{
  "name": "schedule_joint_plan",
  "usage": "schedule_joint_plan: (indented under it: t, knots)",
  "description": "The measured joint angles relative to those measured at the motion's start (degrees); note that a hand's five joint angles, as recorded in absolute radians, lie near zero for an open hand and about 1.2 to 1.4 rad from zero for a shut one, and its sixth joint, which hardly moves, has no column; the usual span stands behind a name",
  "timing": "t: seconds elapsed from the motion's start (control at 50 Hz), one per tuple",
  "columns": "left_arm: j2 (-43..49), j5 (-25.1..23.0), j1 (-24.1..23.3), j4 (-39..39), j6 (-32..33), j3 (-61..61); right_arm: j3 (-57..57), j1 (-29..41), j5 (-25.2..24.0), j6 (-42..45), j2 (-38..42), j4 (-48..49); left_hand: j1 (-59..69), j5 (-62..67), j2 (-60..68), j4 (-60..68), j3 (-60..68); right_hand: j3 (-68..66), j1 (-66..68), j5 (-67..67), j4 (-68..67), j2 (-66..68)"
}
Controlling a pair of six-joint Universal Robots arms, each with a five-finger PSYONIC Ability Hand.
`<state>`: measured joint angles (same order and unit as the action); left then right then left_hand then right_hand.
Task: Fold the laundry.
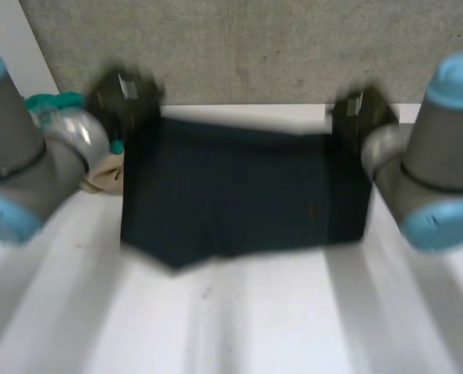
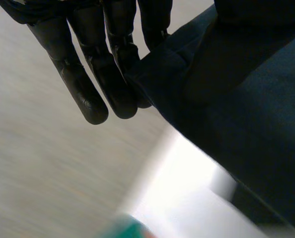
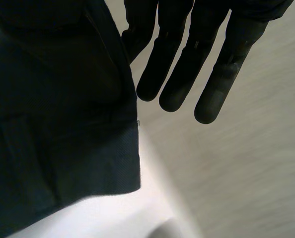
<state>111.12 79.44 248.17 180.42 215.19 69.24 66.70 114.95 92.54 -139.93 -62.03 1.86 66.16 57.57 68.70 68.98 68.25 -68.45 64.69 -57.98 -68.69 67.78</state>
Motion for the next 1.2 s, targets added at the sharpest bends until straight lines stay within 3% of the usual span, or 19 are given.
schedule_joint_plan:
  t: [0.08,0.18,0.32,0.6,0.8,0.9,1.02,1.04,1.06,1.08,1.1,1.2]
  knots:
    - [-1.2,3.9,0.6,15.0,-9.3,-10.2,-11.2,1.1,2.8,-6.8,-0.2,17.3,0.0,0.0,0.0,0.0,0.0,0.0,0.0,0.0,0.0,0.0]
    - [-3.4,7.2,1.9,26.1,-18.1,-13.5,-14.5,1.5,2.9,-12.5,-1.3,35.7,0.0,0.0,0.0,0.0,0.0,0.0,0.0,-0.1,0.0,0.0]
    - [-4.4,7.7,3.4,24.1,-21.3,-10.6,-15.2,1.5,0.4,-14.4,1.4,41.5,0.0,0.0,0.0,0.0,0.0,0.0,0.0,-0.5,0.0,0.0]
    - [-2.4,1.5,0.2,17.4,-19.7,14.6,-3.1,-0.2,-5.8,-13.9,12.0,29.9,0.0,0.0,0.0,0.0,0.0,0.0,0.0,-0.5,0.0,0.2]
    - [-2.7,0.1,-0.7,9.6,-12.4,31.7,10.8,-1.3,-11.4,-6.8,12.8,18.8,0.0,0.0,0.1,0.0,0.0,0.0,0.0,-0.5,0.0,0.3]
    - [-8.9,-0.5,-0.6,-2.2,-8.4,35.8,16.1,-1.3,-13.0,-1.9,7.6,5.3,0.0,0.0,0.1,0.0,0.0,0.0,0.0,-0.5,0.0,0.7]
    - [-15.5,-1.6,-1.1,-20.0,-3.5,37.0,21.0,-1.0,-11.3,4.5,0.9,-12.4,0.0,0.0,0.1,0.0,0.0,0.0,0.0,-0.5,0.0,0.7]
    - [-15.5,-1.6,-1.1,-20.0,-3.5,37.0,21.0,-1.0,-11.3,4.5,0.9,-12.4,0.0,0.0,0.1,0.0,0.0,0.0,0.0,-0.5,0.0,0.7]
    - [-16.9,-1.9,-1.3,-26.0,-1.4,37.3,23.2,-1.1,-10.3,7.2,-1.2,-18.6,0.0,0.0,0.1,0.0,0.0,0.0,0.0,-0.5,0.0,0.8]
    - [-16.9,-1.9,-1.3,-26.0,-1.4,37.3,23.2,-1.1,-10.3,7.2,-1.2,-18.6,0.0,0.0,0.1,0.0,0.0,0.0,0.0,-0.5,0.0,0.8]
    - [-17.9,-2.3,-1.5,-32.7,1.3,37.7,26.1,-1.1,-9.5,10.5,-3.5,-24.4,0.0,0.0,0.1,0.0,0.0,0.0,0.0,-0.5,0.0,1.2]
    - [-19.1,-4.4,-1.3,-43.2,7.2,38.2,32.3,-1.2,-10.1,17.0,-8.3,-29.7,-0.3,-0.4,-0.7,-0.6,-0.5,0.0,0.0,-0.5,0.0,1.6]
